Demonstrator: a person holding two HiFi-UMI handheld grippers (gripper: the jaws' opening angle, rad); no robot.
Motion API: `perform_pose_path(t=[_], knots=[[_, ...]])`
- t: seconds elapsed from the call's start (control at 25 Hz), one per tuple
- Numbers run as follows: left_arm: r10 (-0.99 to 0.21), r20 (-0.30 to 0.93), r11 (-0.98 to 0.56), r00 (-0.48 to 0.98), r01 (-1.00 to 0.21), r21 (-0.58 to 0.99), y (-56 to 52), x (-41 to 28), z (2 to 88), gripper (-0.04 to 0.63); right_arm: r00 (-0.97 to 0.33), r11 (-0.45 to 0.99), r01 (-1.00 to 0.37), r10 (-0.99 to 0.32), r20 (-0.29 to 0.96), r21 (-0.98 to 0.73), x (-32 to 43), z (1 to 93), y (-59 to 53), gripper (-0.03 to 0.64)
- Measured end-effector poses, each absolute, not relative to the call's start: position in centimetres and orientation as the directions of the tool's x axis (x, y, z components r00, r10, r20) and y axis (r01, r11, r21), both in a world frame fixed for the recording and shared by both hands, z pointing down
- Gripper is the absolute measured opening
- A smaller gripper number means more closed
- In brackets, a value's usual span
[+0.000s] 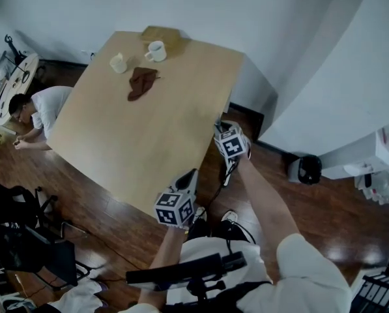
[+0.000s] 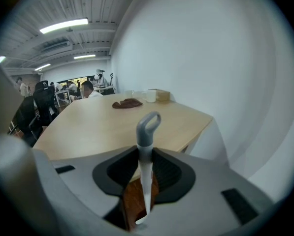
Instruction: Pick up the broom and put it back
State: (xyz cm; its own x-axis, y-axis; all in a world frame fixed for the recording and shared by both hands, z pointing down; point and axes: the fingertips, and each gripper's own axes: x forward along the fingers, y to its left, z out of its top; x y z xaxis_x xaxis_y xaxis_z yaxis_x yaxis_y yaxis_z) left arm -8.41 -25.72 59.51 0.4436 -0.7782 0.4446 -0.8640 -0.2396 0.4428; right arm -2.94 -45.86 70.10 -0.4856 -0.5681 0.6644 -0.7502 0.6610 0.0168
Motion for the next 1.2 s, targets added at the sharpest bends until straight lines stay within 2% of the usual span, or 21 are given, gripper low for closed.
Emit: perform_pose_path(t=[0.28, 0.44, 0.52, 0.68, 0.76, 0.8, 0.96, 1.2], knots=[[-0.8, 0.442, -0.201, 0.406, -0.875, 0.44, -25.6, -11.1, 59.3, -0.011, -0.464, 0.652, -0.757, -0.572, 0.677, 0.032, -5.3, 70.4, -47.0, 0.123], [-0.802, 0.436, -0.203, 0.408, -0.873, 0.442, -25.6, -11.8, 59.2, -0.011, -0.487, 0.657, -0.754, -0.574, 0.658, 0.014, -5.3, 69.7, -46.6, 0.164], [-0.8, 0.43, -0.216, 0.419, -0.869, 0.445, -25.9, -11.6, 59.2, -0.011, -0.497, 0.65, -0.76, -0.587, 0.639, 0.007, -4.5, 68.7, -46.0, 0.189], [-0.789, 0.417, -0.255, 0.452, -0.858, 0.446, -26.7, -10.4, 58.7, -0.011, -0.529, 0.593, -0.801, -0.632, 0.566, -0.086, -0.8, 65.7, -43.2, 0.189], [-0.783, 0.406, -0.28, 0.471, -0.85, 0.446, -27.4, -9.7, 58.4, -0.011, -0.541, 0.546, -0.822, -0.658, 0.524, -0.163, 1.9, 64.3, -41.2, 0.055], [-0.78, 0.4, -0.293, 0.481, -0.845, 0.446, -27.8, -9.2, 58.1, -0.011, -0.539, 0.517, -0.832, -0.67, 0.51, -0.2, 3.5, 63.9, -40.1, 0.014], [-0.764, 0.379, -0.349, 0.523, -0.828, 0.439, -29.0, -6.9, 57.1, -0.011, -0.506, 0.406, -0.862, -0.721, 0.474, -0.302, 9.6, 61.9, -36.1, 0.009], [-0.726, 0.352, -0.434, 0.59, -0.791, 0.432, -30.0, -2.8, 55.8, -0.011, -0.42, 0.294, -0.896, -0.805, 0.419, -0.332, 16.3, 58.2, -33.0, 0.011]])
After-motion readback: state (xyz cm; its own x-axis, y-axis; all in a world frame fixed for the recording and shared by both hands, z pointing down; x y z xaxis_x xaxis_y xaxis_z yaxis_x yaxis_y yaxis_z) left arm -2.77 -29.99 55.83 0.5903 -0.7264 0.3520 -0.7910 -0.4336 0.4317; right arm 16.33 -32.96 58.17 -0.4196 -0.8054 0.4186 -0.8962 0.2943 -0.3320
